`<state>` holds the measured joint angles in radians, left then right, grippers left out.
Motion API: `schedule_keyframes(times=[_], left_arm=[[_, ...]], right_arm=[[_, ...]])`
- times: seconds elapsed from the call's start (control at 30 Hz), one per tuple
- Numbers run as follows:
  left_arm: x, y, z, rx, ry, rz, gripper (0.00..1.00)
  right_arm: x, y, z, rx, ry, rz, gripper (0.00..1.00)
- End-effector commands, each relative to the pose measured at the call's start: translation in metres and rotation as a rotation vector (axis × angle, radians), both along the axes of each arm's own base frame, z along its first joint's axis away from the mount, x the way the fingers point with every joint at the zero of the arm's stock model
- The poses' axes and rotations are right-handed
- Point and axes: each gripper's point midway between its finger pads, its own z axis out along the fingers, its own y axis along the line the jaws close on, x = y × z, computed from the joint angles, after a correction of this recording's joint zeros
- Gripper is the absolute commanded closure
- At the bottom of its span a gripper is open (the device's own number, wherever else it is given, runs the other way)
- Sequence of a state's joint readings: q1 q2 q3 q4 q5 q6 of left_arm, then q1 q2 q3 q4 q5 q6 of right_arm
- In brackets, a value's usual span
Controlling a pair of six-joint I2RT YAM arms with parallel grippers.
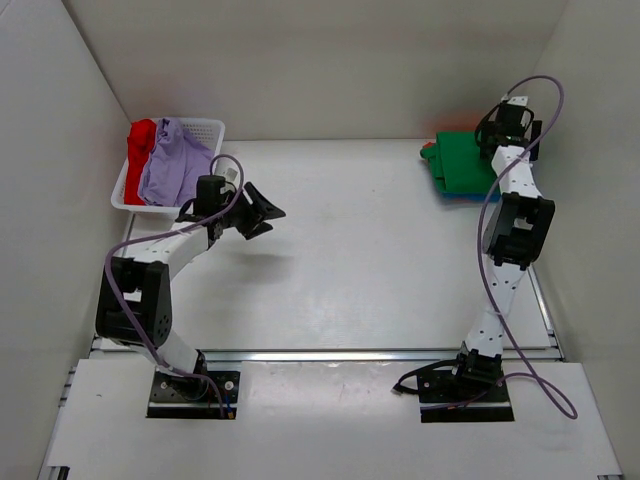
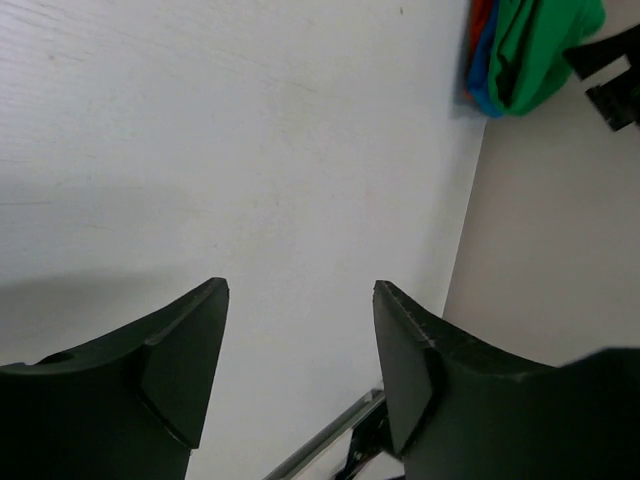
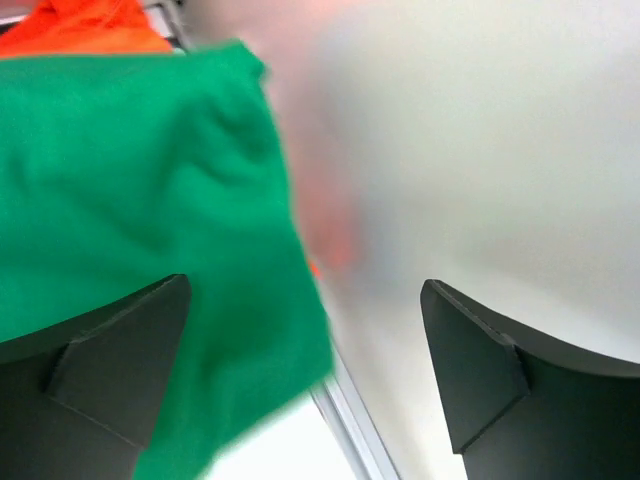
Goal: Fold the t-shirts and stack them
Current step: Put the neatly folded tshirt into the corner of the board with the right arm
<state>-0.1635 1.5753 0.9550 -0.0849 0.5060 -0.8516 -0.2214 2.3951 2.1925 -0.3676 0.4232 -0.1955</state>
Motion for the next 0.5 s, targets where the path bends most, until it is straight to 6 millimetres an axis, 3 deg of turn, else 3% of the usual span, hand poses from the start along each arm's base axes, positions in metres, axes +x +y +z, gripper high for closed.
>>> schedule_keyframes(times=[0.0, 0.03, 0.1, 0.3, 0.33, 0.37, 0.47], left_arm=[[-0.015, -0.011, 0.032, -0.029, -0.085, -0.105, 0.26], [-0.02, -0.013, 0.034, -0.043, -0.089, -0.117, 0.17], [-0.031, -0.014, 0.041, -0.061, -0.097, -0.145, 0.02], [-0.068, -0.01, 0.078, -0.117, -0.228, -0.139, 0.02], [-0.069, -0.005, 0.082, -0.106, -0.25, -0.119, 0.01], [-0.076, -0.004, 0.091, -0.106, -0.292, -0.125, 0.01], [-0.089, -0.001, 0.107, -0.042, -0.391, -0.136, 0.01]], right_arm=[[-0.026, 0.005, 0.128, -0.084, -0.236, -0.075, 0.01], [-0.028, 0.013, 0.135, -0.075, -0.256, -0.067, 0.01], [-0.052, 0.029, 0.141, -0.052, -0.25, -0.046, 0.01], [-0.12, 0.114, 0.134, -0.055, -0.21, 0.117, 0.01], [-0.136, 0.131, 0.125, -0.052, -0.195, 0.14, 0.01], [-0.139, 0.149, 0.123, -0.05, -0.2, 0.187, 0.01], [-0.169, 0.183, 0.103, -0.037, -0.169, 0.275, 0.01]])
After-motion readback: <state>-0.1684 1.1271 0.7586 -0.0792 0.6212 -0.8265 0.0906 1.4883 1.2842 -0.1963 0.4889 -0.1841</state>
